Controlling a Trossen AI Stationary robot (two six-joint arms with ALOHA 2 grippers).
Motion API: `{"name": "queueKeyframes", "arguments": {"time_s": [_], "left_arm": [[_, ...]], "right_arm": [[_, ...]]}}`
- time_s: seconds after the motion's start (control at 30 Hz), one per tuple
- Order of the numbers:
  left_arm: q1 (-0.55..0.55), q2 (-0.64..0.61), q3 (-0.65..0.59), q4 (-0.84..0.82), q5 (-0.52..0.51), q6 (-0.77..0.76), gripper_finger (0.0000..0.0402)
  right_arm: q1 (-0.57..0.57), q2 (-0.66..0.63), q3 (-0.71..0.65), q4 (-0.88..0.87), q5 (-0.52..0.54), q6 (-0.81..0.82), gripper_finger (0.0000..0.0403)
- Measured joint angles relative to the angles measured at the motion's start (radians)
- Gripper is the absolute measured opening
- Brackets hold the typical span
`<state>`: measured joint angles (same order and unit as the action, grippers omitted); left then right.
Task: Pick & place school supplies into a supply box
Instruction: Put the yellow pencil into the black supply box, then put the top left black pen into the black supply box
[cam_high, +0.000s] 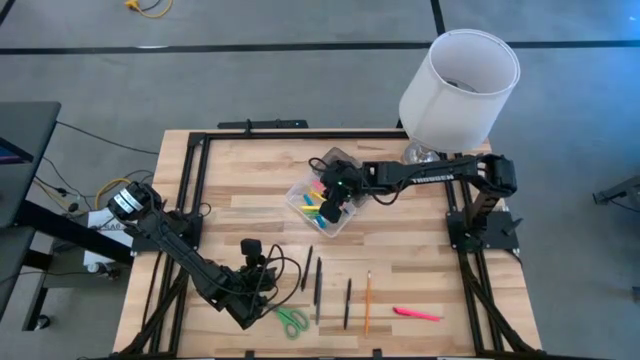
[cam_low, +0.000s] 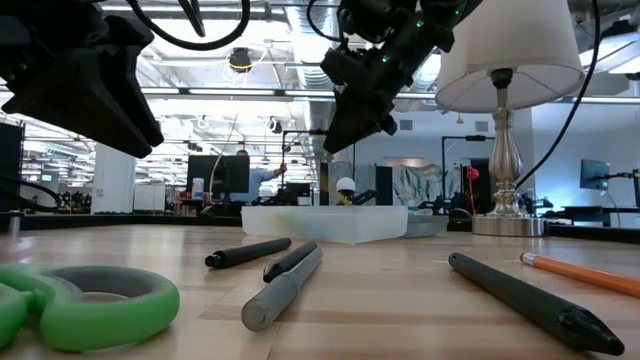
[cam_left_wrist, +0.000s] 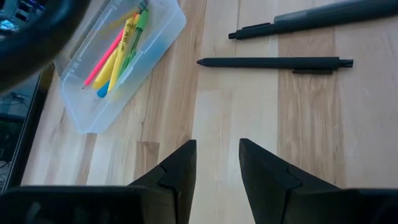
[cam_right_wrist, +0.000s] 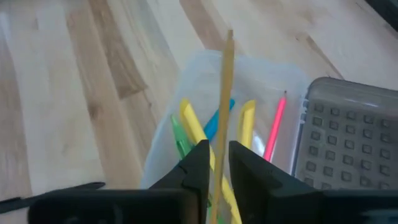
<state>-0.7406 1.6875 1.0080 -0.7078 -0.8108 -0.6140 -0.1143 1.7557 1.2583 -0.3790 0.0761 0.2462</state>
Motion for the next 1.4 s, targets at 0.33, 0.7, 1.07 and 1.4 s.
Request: {"name": "queueKeyframes", "arguments": {"time_s": [0.33, 0.7, 1.07, 1.4], "left_arm": [[0.000, 0.000, 0.001, 0.002, 0.004, -0.010, 0.0116], [0.000, 0.000, 0.001, -0.001, 0.016, -0.011, 0.0116], [0.000, 0.000, 0.002, 0.007, -0.012, -0.010, 0.0116], [0.006, 0.000, 0.002, 0.192, 0.030, 0.138, 0.0116]], "right_arm": [[0.039, -0.006, -0.004, -0.013, -0.125, -0.178, 0.0086], [0.260, -0.010, -0.004, -0.013, -0.402, -0.427, 0.0086], [0.506, -0.010, -0.004, 0.062, -0.512, -0.396, 0.0086], [0.647, -0.010, -0.003, 0.071, -0.468, -0.311, 0.0086]]}}
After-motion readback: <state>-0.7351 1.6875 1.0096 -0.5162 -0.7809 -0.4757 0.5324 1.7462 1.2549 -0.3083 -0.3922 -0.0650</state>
